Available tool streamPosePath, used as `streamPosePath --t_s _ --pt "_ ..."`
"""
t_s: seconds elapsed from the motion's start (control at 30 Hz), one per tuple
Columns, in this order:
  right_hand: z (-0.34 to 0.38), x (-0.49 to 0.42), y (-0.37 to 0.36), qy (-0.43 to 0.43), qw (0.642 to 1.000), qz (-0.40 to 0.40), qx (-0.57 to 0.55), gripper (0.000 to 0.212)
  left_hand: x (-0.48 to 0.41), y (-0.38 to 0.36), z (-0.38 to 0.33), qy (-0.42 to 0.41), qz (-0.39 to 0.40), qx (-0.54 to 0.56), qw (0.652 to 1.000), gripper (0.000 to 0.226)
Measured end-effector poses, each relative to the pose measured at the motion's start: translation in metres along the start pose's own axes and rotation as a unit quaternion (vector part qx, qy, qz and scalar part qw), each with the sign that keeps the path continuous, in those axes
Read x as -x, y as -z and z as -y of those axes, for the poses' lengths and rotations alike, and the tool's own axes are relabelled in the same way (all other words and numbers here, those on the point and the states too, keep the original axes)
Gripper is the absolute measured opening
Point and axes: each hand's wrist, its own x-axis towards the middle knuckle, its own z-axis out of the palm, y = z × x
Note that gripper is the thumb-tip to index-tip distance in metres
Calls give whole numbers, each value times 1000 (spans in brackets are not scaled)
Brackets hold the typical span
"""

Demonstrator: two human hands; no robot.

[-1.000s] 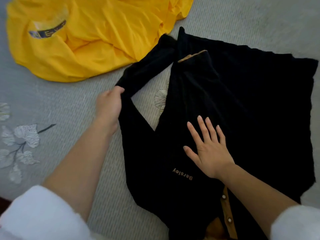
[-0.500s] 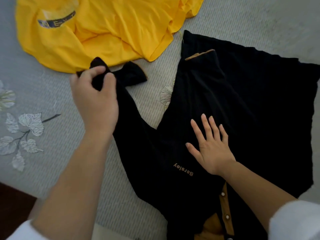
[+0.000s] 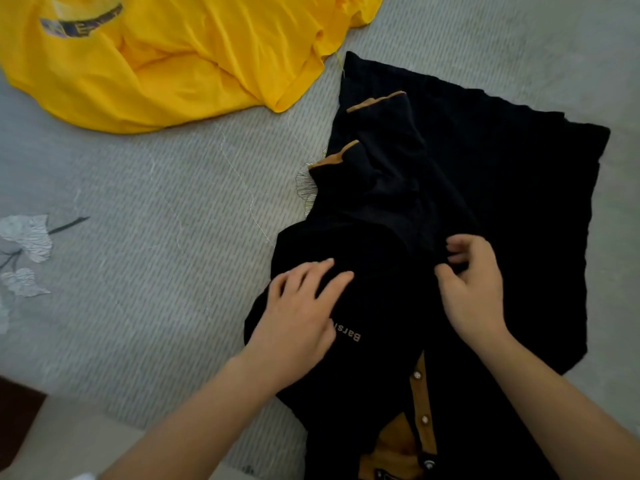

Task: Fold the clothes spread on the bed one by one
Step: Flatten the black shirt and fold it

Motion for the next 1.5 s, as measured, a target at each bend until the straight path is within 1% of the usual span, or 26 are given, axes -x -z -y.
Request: streamPosePath --t_s 0.1,0.17,0.23,0.27,0.3,0.33,0.37,0.4,0.47,0.53,0.57,0.6,0.67,0.73,0.83,0.93,0.97,1.03,1.1,1.17,1.23,1.27,1.3,1.37,1.43,1.5 --pt "26 -13 -16 58 998 18 -9 45 13 -5 10 80 -53 -4 995 67" --pt "45 -23 -31 125 987 60 85 54 17 -7 16 93 -54 5 994 60" --pt "58 -35 -45 180 948 100 241 46 19 -6 19 99 -40 28 994 54" --pt "64 -41 -49 184 942 99 262 36 19 -5 19 103 -34 31 994 52" --pt "69 -49 -49 169 959 74 215 26 20 -5 19 110 -28 33 993 52" --pt "74 -56 -47 123 986 19 112 18 20 -4 19 117 -20 38 992 53" --pt "76 -66 -40 48 998 -50 -9 13 20 -4 19 123 -12 43 991 55" --pt "75 -75 -30 -41 983 -121 -133 13 21 -4 19 127 -2 47 991 58" --pt "61 -85 -7 -215 898 -198 -329 17 24 -5 16 127 13 46 991 70" --pt "35 -80 9 -344 817 -162 -433 17 26 -6 13 117 23 19 993 84" --pt "24 -73 14 -380 799 -122 -450 23 28 -5 12 111 36 10 993 87" --pt "17 -66 17 -396 800 -76 -444 32 28 -3 12 96 36 -9 995 86" --pt "12 -65 17 -378 829 -25 -411 42 27 -3 15 63 -8 -60 996 79" --pt "20 -74 19 -329 864 -60 -376 37 26 1 14 62 0 -36 997 76" --pt "27 -87 34 -254 890 -132 -354 12 25 7 8 60 13 8 998 78" --pt "13 -91 50 -197 907 -170 -333 14 30 4 -4 -10 21 25 999 85" --pt "4 -91 53 -202 913 -160 -316 18 30 1 -7 -27 38 23 999 86" --pt "-19 -92 58 -254 916 -109 -291 46 33 -6 -12 -30 118 3 993 83" --pt "-42 -92 62 -325 908 -92 -249 57 31 -8 -12 -26 157 -11 987 70" --pt "-54 -90 66 -334 912 -164 -173 60 29 -8 -13 -41 68 41 996 53" --pt "-53 -80 66 -238 949 -208 1 61 27 -15 -11 -60 -52 43 996 47" --pt "-48 -70 61 -158 965 -195 77 63 23 -19 -9 -60 -82 21 995 50" --pt "-42 -60 54 -75 975 -160 132 65 19 -23 -4 -50 -77 -7 996 55" --pt "-37 -38 36 45 975 -38 216 70 14 -32 6 -4 -47 -52 998 64" --pt "-44 -22 21 82 950 87 289 70 11 -42 16 38 -15 -90 995 70" --pt "-53 -18 12 70 931 149 325 67 11 -49 21 49 -6 -105 993 72"
